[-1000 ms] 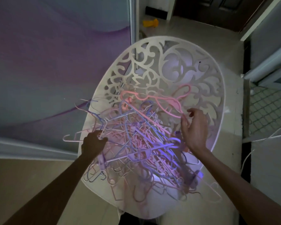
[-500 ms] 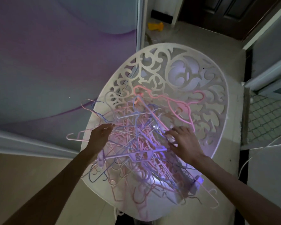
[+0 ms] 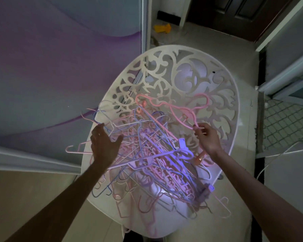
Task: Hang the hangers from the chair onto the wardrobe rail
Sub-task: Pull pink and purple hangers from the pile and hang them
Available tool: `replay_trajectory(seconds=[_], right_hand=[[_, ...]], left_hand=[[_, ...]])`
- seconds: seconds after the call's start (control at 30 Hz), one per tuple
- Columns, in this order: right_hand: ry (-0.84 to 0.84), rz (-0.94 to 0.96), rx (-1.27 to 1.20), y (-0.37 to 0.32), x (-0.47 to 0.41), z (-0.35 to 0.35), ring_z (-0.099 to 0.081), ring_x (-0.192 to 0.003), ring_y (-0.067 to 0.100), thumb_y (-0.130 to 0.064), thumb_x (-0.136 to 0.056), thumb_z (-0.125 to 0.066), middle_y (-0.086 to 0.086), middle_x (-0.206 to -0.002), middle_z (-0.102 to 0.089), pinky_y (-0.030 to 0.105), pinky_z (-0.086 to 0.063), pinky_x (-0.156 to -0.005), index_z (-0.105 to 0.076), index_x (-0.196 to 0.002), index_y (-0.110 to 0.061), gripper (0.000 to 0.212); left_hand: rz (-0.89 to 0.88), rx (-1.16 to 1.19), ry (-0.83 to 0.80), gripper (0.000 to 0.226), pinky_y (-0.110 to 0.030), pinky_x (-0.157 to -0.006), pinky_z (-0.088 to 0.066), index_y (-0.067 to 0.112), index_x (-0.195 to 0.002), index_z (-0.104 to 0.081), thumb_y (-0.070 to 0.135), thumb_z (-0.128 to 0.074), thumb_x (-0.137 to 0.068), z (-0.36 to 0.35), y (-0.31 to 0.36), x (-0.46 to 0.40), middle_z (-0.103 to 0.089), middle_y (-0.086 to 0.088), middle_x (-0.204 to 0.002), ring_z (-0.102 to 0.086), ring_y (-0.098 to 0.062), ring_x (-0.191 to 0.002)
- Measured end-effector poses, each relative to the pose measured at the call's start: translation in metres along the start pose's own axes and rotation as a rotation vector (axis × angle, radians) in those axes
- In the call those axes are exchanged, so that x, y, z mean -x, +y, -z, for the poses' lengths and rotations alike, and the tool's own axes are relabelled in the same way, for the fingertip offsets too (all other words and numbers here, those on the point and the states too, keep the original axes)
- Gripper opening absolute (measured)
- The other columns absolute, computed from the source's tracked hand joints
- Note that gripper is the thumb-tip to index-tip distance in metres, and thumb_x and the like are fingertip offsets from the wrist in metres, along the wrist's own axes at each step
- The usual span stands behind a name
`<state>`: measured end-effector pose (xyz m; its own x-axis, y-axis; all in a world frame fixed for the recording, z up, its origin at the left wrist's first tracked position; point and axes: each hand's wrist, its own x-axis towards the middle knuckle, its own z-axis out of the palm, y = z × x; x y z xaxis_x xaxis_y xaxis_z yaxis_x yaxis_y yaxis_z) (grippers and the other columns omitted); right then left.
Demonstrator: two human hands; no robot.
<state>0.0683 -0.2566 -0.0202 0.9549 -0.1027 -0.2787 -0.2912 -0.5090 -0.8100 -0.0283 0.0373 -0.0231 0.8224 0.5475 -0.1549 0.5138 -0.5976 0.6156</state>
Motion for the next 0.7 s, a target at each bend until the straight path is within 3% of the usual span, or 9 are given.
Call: replay_trajectory(seconds=[0.03,0.1,0.17,0.23,0.3,0.37,0.53,0.7], right_hand=[[-0.002,0.037,0.0,-0.001,0.003,0.001,-0.052,-0.063,0.023,-0.012,-0.092,-0.054,0.009,-0.071,-0.059,0.012,-0.038,-0.049,-0.061,-0.098,-0.014,0.009],[0.011,0.126,0.016,-0.005,0.009,0.0,-0.048,-0.06,0.011,-0.014,-0.094,-0.052,0.008,-0.072,-0.055,0.012,-0.035,-0.05,-0.059,-0.099,-0.016,0.01],[0.038,0.207,0.017,-0.012,0.012,-0.001,-0.039,-0.051,0.004,-0.016,-0.096,-0.049,0.01,-0.068,-0.048,0.019,-0.034,-0.051,-0.059,-0.102,-0.015,0.011],[0.058,0.261,0.027,-0.02,0.012,0.0,-0.035,-0.05,0.006,-0.017,-0.097,-0.047,0.008,-0.065,-0.044,0.023,-0.031,-0.052,-0.057,-0.103,-0.014,0.012],[0.071,0.299,0.044,-0.024,0.009,0.004,-0.036,-0.049,0.004,-0.018,-0.097,-0.046,0.002,-0.062,-0.041,0.023,-0.028,-0.051,-0.055,-0.101,-0.017,0.011],[0.117,0.316,0.044,-0.024,0.006,0.011,-0.036,-0.05,0.005,-0.02,-0.098,-0.045,-0.002,-0.06,-0.041,0.028,-0.029,-0.054,-0.055,-0.102,-0.017,0.011],[0.205,0.387,0.032,-0.027,0.01,0.03,-0.033,-0.051,0.006,-0.02,-0.1,-0.041,-0.004,-0.061,-0.039,0.027,-0.026,-0.052,-0.054,-0.104,-0.012,0.015],[0.262,0.462,0.131,-0.041,0.014,0.046,-0.038,-0.057,0.005,-0.02,-0.1,-0.04,-0.003,-0.07,-0.048,0.015,-0.029,-0.053,-0.055,-0.108,-0.012,0.019]], left_hand=[[-0.166,-0.015,0.046,0.066,-0.037,-0.107,-0.03,0.005,-0.133,-0.044,0.036,-0.069,-0.08,-0.001,0.004,0.009,-0.046,-0.015,-0.136,-0.041,-0.03,-0.128],[-0.44,-0.06,-0.114,0.061,-0.028,-0.102,-0.034,0.014,-0.124,-0.055,0.051,-0.059,-0.076,-0.009,0.009,0.024,-0.055,-0.005,-0.128,-0.05,-0.022,-0.12],[-0.52,-0.202,-0.415,0.075,-0.028,-0.101,-0.037,0.023,-0.126,-0.056,0.067,-0.044,-0.067,-0.023,0.009,0.031,-0.054,0.001,-0.132,-0.051,-0.02,-0.121],[-0.497,-0.381,-0.608,0.071,-0.029,-0.099,-0.039,0.029,-0.131,-0.05,0.066,-0.046,-0.07,-0.034,0.012,0.033,-0.042,0.005,-0.142,-0.052,-0.019,-0.122],[-0.509,-0.496,-0.606,0.046,-0.03,-0.093,-0.043,0.029,-0.126,-0.051,0.043,-0.057,-0.083,-0.041,0.016,0.03,-0.034,0.008,-0.144,-0.055,-0.02,-0.116],[-0.501,-0.491,-0.548,0.038,-0.029,-0.09,-0.043,0.026,-0.124,-0.051,0.033,-0.058,-0.087,-0.043,0.019,0.026,-0.038,0.01,-0.142,-0.057,-0.021,-0.114],[-0.46,-0.384,-0.505,0.038,-0.027,-0.087,-0.043,0.029,-0.119,-0.055,0.037,-0.062,-0.082,-0.048,0.012,0.015,-0.055,0.012,-0.127,-0.059,-0.018,-0.112],[-0.49,-0.411,-0.495,0.036,-0.025,-0.09,-0.041,0.031,-0.115,-0.058,0.032,-0.065,-0.08,-0.048,0.016,0.009,-0.056,0.013,-0.125,-0.056,-0.014,-0.115]])
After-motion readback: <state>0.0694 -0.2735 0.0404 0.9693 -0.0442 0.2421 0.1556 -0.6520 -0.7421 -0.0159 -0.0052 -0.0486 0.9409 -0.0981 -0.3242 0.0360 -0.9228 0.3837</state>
